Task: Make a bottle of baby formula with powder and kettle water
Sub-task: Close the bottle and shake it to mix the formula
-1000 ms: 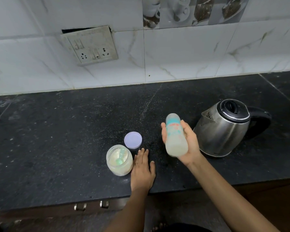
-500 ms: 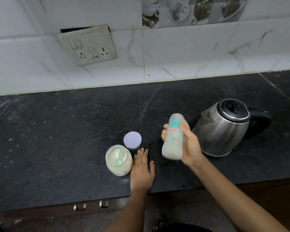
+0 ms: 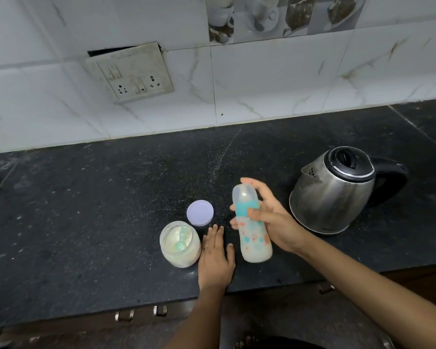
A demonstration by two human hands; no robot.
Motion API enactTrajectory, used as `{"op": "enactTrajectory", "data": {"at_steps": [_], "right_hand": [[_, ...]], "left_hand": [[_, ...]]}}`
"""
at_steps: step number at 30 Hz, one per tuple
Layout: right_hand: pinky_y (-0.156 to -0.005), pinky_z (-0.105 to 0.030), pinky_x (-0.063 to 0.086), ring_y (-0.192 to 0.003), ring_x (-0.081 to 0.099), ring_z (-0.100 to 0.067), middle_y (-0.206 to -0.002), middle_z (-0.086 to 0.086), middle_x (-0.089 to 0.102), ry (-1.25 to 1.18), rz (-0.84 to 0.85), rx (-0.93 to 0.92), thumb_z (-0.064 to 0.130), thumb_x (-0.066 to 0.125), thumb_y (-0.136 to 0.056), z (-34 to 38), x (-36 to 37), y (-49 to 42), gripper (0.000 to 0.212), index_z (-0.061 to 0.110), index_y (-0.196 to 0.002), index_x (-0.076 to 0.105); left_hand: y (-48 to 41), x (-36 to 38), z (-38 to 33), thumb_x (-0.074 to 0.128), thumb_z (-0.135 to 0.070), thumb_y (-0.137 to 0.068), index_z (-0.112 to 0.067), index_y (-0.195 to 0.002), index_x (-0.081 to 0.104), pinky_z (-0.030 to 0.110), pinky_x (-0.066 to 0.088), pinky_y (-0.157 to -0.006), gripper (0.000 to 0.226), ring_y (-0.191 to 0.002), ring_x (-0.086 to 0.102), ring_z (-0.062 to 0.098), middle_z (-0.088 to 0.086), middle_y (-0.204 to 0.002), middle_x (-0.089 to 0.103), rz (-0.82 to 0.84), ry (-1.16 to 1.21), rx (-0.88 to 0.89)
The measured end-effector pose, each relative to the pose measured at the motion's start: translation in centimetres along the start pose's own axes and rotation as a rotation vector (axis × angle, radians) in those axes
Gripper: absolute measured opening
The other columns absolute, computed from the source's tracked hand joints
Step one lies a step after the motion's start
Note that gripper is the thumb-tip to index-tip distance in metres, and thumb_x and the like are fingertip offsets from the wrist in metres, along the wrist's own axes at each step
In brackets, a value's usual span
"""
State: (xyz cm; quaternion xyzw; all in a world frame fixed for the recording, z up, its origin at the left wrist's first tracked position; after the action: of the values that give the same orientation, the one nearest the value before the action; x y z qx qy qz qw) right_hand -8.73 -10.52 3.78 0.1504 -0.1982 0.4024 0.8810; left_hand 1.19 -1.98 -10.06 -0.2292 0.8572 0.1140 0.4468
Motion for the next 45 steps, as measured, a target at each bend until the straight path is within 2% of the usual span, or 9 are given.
{"op": "enactTrajectory", "data": {"at_steps": [5, 13, 17, 21, 26, 31, 35, 40, 45], "right_hand": [[-0.079, -0.047, 0.058, -0.086, 0.065, -0.030, -0.106, -0.017, 0.058, -0.336, -0.342, -0.164, 0.006, 0.051, -0.092, 1.3, -3.8, -0.6, 0.053, 0.028, -0.137, 0.036], [-0.074, -0.046, 0.058, -0.083, 0.068, -0.028, -0.102, -0.016, 0.059, -0.408, -0.339, -0.140, 0.008, 0.056, -0.088, -0.4, -2.6, -0.1, 0.055, 0.023, -0.137, 0.036], [-0.082, -0.050, 0.055, -0.088, 0.065, -0.034, -0.111, -0.021, 0.058, 0.009, -0.008, 0.004, 0.001, 0.059, -0.080, -0.7, 1.2, 0.3, 0.066, 0.027, -0.137, 0.036], [-0.079, -0.046, 0.057, -0.083, 0.065, -0.028, -0.105, -0.017, 0.057, -0.332, -0.292, -0.147, 0.006, 0.054, -0.091, 1.0, -0.9, -0.6, 0.055, 0.029, -0.137, 0.034], [-0.085, -0.051, 0.053, -0.089, 0.063, -0.034, -0.114, -0.018, 0.055, 0.003, -0.014, -0.011, 0.002, 0.060, -0.081, -1.7, 1.5, 0.5, 0.070, 0.034, -0.140, 0.038], [-0.081, -0.046, 0.056, -0.082, 0.065, -0.027, -0.097, -0.013, 0.059, -0.404, -0.377, -0.175, 0.005, 0.054, -0.090, 0.0, -2.0, -0.8, 0.063, 0.027, -0.144, 0.029], [-0.078, -0.047, 0.055, -0.082, 0.064, -0.032, -0.101, -0.016, 0.062, -0.112, -0.079, -0.004, 0.004, 0.056, -0.079, -0.2, 0.6, 0.5, 0.066, 0.024, -0.139, 0.039], [-0.071, -0.043, 0.059, -0.078, 0.068, -0.027, -0.101, -0.018, 0.058, -0.517, -0.392, -0.144, 0.011, 0.057, -0.086, -0.2, -2.6, -0.6, 0.052, 0.010, -0.135, 0.039], [-0.078, -0.047, 0.056, -0.082, 0.064, -0.033, -0.101, -0.015, 0.064, -0.146, -0.164, -0.047, 0.004, 0.057, -0.080, -1.1, -0.2, 0.3, 0.062, 0.023, -0.137, 0.042]], "left_hand": [[-0.1, 0.2, 0.1, 0.016, -0.049, -0.087, -0.019, -0.145, 0.035, 0.024, 0.008, -0.113, 0.069, -0.144, 0.023, 0.021, 0.000, -0.155, 0.029, -0.001, -0.002, -0.007], [-0.1, 0.3, 0.1, 0.026, -0.043, -0.090, -0.016, -0.143, 0.038, 0.030, 0.017, -0.114, 0.061, -0.142, 0.028, 0.024, 0.004, -0.153, 0.033, 0.005, -0.005, -0.026], [-0.3, 1.1, 0.6, 0.046, -0.031, -0.093, -0.016, -0.146, 0.031, 0.029, 0.012, -0.116, 0.057, -0.143, 0.024, 0.022, 0.004, -0.155, 0.029, 0.048, -0.050, -0.004], [-0.2, 0.2, 0.1, 0.041, -0.032, -0.094, -0.016, -0.144, 0.037, 0.029, 0.015, -0.114, 0.052, -0.142, 0.027, 0.023, 0.003, -0.154, 0.032, 0.012, 0.001, -0.031], [-0.3, 1.5, 1.0, 0.035, -0.041, -0.087, -0.018, -0.150, 0.021, 0.028, 0.005, -0.117, 0.068, -0.145, 0.020, 0.022, 0.004, -0.157, 0.023, 0.074, -0.088, 0.021], [-0.1, 0.1, 0.1, 0.023, -0.044, -0.090, -0.017, -0.145, 0.035, 0.026, 0.010, -0.113, 0.062, -0.143, 0.024, 0.022, 0.003, -0.155, 0.029, -0.010, 0.009, -0.010], [-0.3, 0.6, 0.5, 0.035, -0.036, -0.093, -0.018, -0.146, 0.032, 0.026, 0.007, -0.114, 0.056, -0.145, 0.020, 0.019, 0.001, -0.156, 0.027, 0.009, -0.011, 0.021], [-0.2, 0.5, 0.3, 0.020, -0.045, -0.088, -0.018, -0.144, 0.036, 0.028, 0.012, -0.115, 0.064, -0.143, 0.025, 0.020, 0.001, -0.154, 0.030, -0.017, -0.007, 0.010], [-0.4, 1.0, 0.8, 0.036, -0.037, -0.093, -0.018, -0.146, 0.034, 0.029, 0.011, -0.117, 0.056, -0.144, 0.021, 0.019, 0.002, -0.155, 0.028, 0.015, -0.021, 0.017]]}}
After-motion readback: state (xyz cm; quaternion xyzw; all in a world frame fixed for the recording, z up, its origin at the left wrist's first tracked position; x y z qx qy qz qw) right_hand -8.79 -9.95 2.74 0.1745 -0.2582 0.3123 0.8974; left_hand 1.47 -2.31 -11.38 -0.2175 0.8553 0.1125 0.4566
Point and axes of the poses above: each hand's wrist, its own y-axis away from the middle knuckle, its own x-axis out of the palm, z = x × y, the point moved 8 cm from there along -y, towards the middle knuckle
